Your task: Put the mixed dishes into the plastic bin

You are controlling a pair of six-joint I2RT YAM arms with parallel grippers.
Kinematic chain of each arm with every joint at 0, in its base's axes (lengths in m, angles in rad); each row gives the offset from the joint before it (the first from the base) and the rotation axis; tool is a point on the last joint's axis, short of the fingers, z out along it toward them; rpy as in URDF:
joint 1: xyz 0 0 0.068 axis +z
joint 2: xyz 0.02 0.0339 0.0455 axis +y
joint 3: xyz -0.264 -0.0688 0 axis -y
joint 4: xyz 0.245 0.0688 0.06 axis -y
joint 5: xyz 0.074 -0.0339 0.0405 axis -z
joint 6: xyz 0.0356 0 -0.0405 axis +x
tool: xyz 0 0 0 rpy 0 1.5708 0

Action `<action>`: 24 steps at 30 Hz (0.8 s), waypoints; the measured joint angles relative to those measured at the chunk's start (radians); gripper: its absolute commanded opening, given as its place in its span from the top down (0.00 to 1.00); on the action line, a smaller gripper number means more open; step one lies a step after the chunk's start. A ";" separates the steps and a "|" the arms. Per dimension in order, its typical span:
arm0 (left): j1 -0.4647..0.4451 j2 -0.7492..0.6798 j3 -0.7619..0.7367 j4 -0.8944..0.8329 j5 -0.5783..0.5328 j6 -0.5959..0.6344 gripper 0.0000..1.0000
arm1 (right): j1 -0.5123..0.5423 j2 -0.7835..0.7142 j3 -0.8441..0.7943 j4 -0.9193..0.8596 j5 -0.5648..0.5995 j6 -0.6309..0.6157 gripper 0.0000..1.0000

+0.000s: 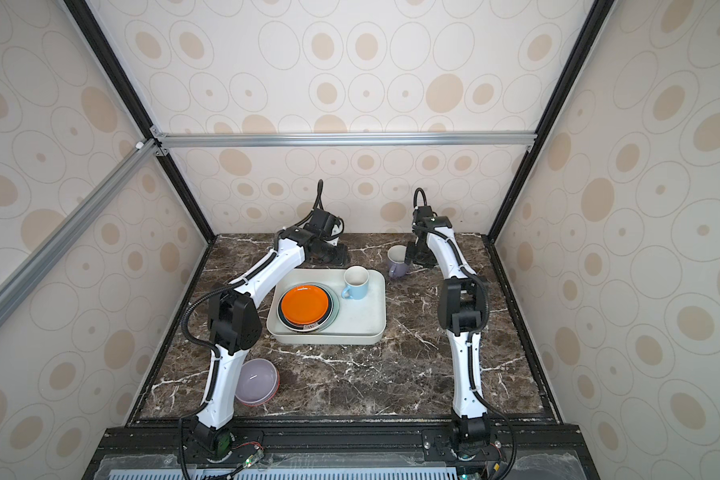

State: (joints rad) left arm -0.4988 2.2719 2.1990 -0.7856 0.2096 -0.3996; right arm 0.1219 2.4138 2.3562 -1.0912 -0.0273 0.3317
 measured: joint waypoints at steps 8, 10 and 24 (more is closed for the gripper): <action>-0.013 0.029 0.014 -0.011 0.002 -0.011 0.50 | -0.006 -0.010 -0.022 -0.002 -0.002 -0.001 0.44; -0.013 0.034 0.016 -0.014 0.002 -0.013 0.50 | -0.006 -0.024 -0.040 -0.002 -0.002 0.000 0.44; -0.013 0.063 0.075 -0.068 0.010 -0.006 0.50 | -0.006 -0.068 -0.040 0.051 -0.031 0.039 0.44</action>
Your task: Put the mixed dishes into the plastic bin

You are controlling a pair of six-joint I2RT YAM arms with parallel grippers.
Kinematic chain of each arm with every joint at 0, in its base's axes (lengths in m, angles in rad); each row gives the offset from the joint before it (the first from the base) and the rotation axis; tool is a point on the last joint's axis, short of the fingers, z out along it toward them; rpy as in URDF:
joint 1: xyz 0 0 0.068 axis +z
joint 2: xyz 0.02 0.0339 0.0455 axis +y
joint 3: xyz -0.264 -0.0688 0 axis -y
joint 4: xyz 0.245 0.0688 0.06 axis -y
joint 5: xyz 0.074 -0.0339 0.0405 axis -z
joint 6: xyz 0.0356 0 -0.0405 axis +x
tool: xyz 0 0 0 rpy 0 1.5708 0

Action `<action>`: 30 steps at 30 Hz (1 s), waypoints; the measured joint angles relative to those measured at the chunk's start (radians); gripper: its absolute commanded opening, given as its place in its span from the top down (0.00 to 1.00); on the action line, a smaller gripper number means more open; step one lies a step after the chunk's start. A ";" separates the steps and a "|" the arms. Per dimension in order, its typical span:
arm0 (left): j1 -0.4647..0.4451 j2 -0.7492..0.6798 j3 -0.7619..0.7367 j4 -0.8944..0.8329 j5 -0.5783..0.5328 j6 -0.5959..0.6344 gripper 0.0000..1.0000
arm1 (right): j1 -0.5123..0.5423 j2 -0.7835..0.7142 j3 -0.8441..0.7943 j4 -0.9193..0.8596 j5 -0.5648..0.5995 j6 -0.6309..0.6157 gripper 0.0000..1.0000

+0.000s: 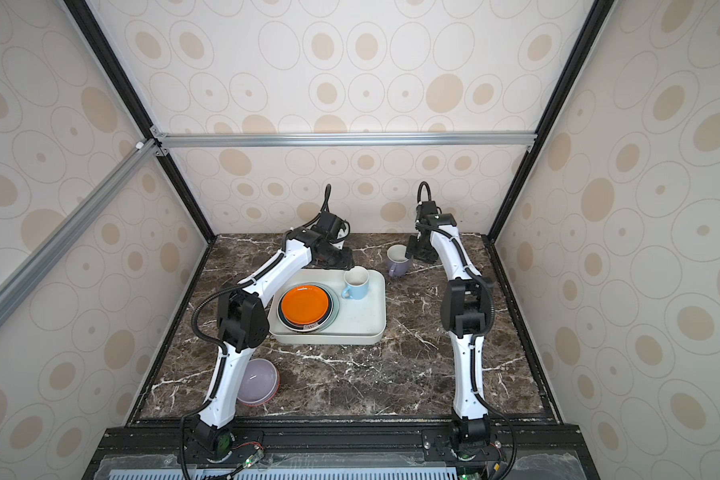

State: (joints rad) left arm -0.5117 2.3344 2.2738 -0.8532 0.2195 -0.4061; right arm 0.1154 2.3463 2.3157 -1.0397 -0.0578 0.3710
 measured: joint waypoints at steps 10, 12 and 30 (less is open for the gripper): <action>-0.001 0.000 -0.003 -0.002 0.018 0.010 0.51 | 0.000 0.111 0.127 0.039 -0.037 0.022 0.44; -0.002 0.000 -0.011 -0.002 0.020 0.011 0.52 | 0.002 0.156 0.162 0.039 -0.043 0.026 0.45; -0.002 0.002 -0.057 -0.004 0.026 0.031 0.55 | 0.024 0.223 0.203 0.011 -0.010 0.031 0.65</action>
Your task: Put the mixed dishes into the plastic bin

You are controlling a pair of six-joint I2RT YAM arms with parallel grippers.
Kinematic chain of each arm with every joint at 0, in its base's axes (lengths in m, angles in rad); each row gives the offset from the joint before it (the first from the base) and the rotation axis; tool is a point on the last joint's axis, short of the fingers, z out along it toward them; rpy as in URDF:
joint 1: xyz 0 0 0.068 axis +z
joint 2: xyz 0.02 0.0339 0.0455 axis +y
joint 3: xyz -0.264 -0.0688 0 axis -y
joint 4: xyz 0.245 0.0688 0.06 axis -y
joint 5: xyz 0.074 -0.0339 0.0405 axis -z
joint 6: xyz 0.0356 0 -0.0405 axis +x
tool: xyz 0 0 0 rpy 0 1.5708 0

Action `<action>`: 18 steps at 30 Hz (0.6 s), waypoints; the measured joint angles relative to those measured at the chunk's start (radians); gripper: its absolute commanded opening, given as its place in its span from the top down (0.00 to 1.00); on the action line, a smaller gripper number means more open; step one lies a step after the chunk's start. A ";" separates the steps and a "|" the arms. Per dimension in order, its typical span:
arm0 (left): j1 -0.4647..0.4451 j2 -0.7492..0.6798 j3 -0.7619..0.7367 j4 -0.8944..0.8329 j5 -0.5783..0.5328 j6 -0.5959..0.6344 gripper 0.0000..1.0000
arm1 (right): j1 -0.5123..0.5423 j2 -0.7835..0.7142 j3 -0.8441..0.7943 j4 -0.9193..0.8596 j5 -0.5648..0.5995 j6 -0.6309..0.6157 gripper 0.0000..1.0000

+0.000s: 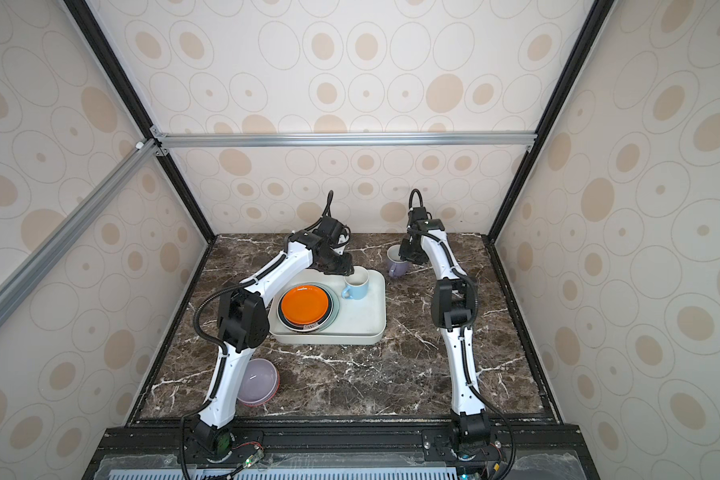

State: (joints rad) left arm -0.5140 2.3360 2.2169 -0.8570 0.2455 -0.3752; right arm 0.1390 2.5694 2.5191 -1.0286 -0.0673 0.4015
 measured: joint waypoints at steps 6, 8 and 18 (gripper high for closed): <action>-0.002 0.007 -0.017 0.001 0.005 0.007 0.61 | 0.018 0.000 0.000 -0.005 0.022 0.000 0.73; -0.003 0.009 -0.022 0.001 0.008 0.010 0.63 | 0.022 0.000 0.000 -0.011 0.023 -0.002 0.74; -0.004 0.017 -0.031 0.002 -0.001 0.013 0.77 | 0.030 0.000 -0.004 -0.033 0.039 -0.006 0.81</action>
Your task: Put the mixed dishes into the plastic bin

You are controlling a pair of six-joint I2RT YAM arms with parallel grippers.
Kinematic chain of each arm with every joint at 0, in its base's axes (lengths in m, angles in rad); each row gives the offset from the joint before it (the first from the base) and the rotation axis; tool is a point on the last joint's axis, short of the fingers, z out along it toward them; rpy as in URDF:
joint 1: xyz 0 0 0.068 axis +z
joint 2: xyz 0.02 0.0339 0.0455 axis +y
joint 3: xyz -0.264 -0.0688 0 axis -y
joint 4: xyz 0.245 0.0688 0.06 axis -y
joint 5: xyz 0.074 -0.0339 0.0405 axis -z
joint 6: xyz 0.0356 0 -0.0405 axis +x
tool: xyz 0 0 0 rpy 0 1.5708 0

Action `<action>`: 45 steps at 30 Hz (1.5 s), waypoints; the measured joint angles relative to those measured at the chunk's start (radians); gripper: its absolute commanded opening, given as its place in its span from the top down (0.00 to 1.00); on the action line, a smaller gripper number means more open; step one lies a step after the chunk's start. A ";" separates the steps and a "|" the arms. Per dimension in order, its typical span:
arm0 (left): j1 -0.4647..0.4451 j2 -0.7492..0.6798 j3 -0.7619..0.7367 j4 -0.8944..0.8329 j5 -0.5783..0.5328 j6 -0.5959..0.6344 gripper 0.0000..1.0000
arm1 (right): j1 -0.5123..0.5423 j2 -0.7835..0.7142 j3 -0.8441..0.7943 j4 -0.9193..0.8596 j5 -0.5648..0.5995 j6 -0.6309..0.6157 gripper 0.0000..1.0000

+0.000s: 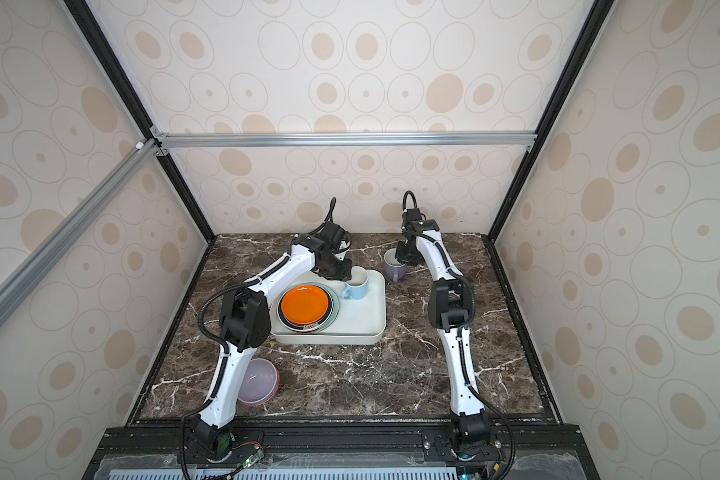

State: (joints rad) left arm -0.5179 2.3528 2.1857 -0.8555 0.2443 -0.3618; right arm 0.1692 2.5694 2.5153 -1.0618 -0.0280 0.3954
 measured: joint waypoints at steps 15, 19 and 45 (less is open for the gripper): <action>0.001 0.000 0.000 -0.019 -0.047 0.004 0.86 | 0.000 -0.024 -0.065 -0.007 0.009 -0.001 0.85; 0.002 0.000 0.000 -0.024 -0.057 0.005 0.87 | 0.001 -0.034 -0.090 -0.014 0.005 -0.001 0.85; 0.014 0.000 0.029 -0.080 -0.097 0.003 0.87 | 0.006 -0.051 -0.124 -0.028 0.002 -0.004 0.85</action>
State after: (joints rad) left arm -0.5037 2.3528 2.2150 -0.9356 0.1474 -0.3588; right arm 0.1757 2.5187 2.3913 -1.0897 -0.0265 0.3916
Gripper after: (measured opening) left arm 0.128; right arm 0.146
